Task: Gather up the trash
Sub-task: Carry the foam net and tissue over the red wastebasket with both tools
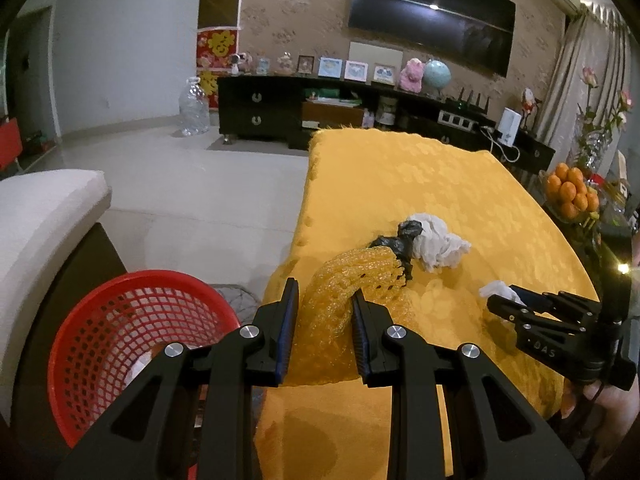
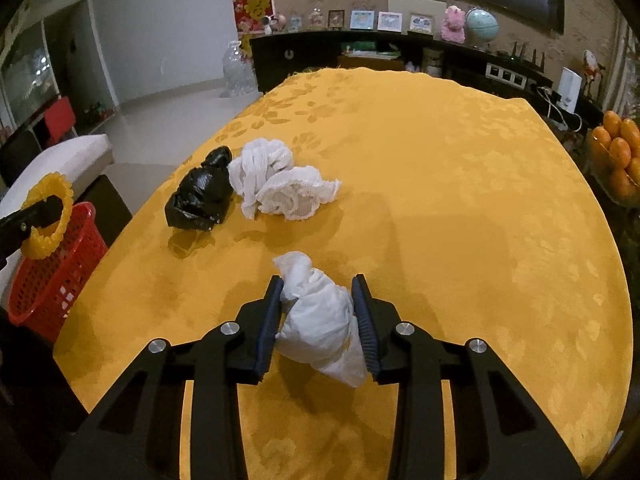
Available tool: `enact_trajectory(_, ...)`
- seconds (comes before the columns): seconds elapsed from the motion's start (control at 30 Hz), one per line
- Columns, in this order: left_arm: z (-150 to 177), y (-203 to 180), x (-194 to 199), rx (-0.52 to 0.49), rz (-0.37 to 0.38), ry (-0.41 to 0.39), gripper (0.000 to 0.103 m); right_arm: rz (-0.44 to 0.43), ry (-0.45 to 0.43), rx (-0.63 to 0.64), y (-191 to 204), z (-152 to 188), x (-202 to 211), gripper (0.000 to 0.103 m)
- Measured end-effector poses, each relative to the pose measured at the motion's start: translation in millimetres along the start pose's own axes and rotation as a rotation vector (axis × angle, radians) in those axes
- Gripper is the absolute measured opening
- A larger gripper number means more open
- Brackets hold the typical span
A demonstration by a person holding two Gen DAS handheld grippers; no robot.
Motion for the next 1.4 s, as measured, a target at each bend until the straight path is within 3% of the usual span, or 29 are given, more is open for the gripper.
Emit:
enact_trajectory(0.53,-19.5,54.7,51.0,0.071,-0.095,-0.088,0.024,-0.018,-0.082,0.006,27.3,-24.0,40.7,0.035)
enact_trajectory(1.03,-33.4,133.0,97.5,0.184,-0.224,-0.165,0.024,-0.112,-0.194,0.084,103.6,-86.9,80.3,0.035)
enact_trajectory(1.4,-24.1,175.1,88.2,0.249,-0.289,-0.155,0.024,-0.195,-0.193,0.149,167.3,-106.7,76.3,0.035)
Point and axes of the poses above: each gripper's, at about its wrist camera, not at the fingertips, and x roughly against the way its jaws point, y to its left, z to its underside, the point moved 9 cm from there along -x, roughly the way its jaws point, and after that the axes turned 4 degrees about x, right-handed, at the moved point
